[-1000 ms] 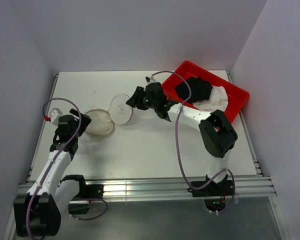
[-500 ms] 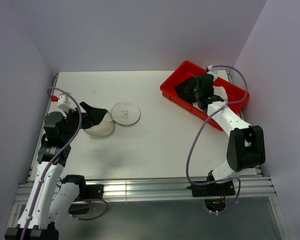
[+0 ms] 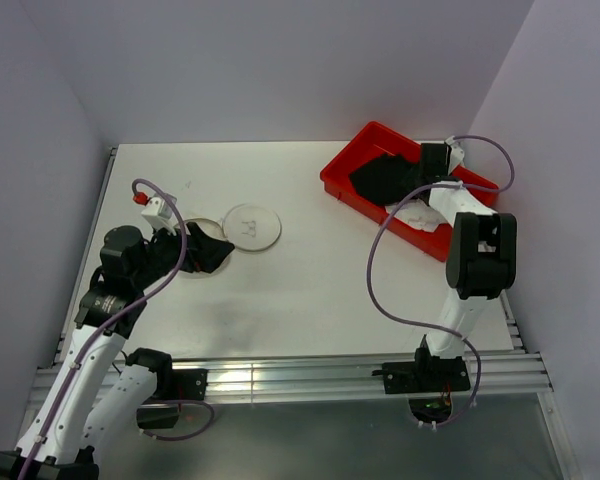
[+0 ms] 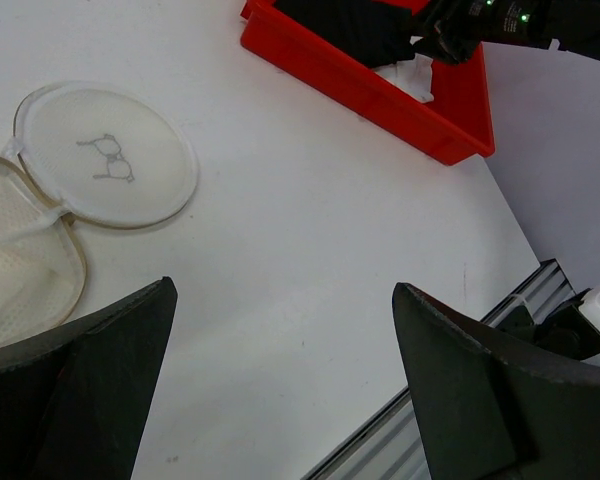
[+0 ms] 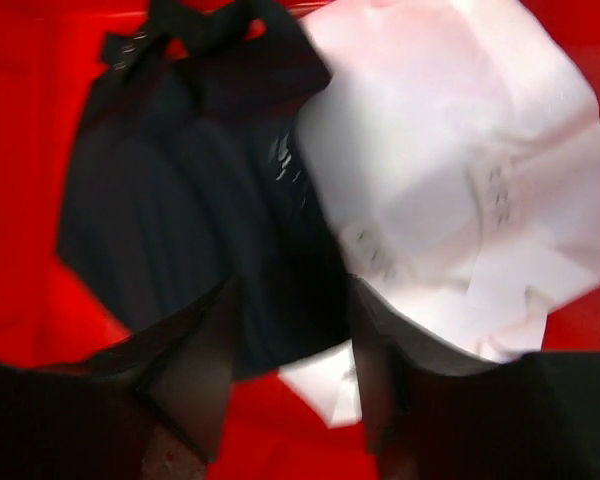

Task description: Place the bra in the laundry bag and zip it closed

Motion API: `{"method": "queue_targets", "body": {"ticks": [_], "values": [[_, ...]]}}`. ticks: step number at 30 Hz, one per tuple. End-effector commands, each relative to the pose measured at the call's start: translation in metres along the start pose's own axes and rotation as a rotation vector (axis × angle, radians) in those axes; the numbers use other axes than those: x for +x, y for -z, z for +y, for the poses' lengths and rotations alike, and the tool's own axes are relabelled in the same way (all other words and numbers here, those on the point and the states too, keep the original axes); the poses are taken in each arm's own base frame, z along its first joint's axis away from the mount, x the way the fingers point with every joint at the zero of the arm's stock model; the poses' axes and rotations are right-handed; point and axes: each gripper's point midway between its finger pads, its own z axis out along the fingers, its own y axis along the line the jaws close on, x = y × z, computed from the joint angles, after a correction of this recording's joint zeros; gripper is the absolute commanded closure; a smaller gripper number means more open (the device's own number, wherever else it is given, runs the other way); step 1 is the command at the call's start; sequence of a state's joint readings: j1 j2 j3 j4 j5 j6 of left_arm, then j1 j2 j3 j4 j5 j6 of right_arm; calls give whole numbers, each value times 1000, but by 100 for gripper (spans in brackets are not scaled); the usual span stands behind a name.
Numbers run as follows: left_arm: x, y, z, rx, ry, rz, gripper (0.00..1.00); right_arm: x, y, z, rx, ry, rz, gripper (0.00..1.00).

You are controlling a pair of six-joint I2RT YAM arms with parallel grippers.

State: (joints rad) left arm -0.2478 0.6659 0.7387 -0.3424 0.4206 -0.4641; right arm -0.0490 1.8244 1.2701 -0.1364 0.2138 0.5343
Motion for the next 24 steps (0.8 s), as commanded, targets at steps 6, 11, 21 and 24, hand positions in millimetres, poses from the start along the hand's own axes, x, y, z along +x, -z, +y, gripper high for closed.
{"method": "queue_targets", "body": {"ticks": [6,11,21,24], "values": [[-1,-4,2,-1,-26,0,4,-21,-6,11,-70,-5,-27,100],[-1,-6,6,-12,-16,2,5,-53,35,35,-221,-49,-152,100],[-4,-9,9,-12,4,-4,4,-24,249,132,-824,32,-195,100],[-5,-9,9,-10,11,-7,4,31,271,122,-876,46,-132,100]]}}
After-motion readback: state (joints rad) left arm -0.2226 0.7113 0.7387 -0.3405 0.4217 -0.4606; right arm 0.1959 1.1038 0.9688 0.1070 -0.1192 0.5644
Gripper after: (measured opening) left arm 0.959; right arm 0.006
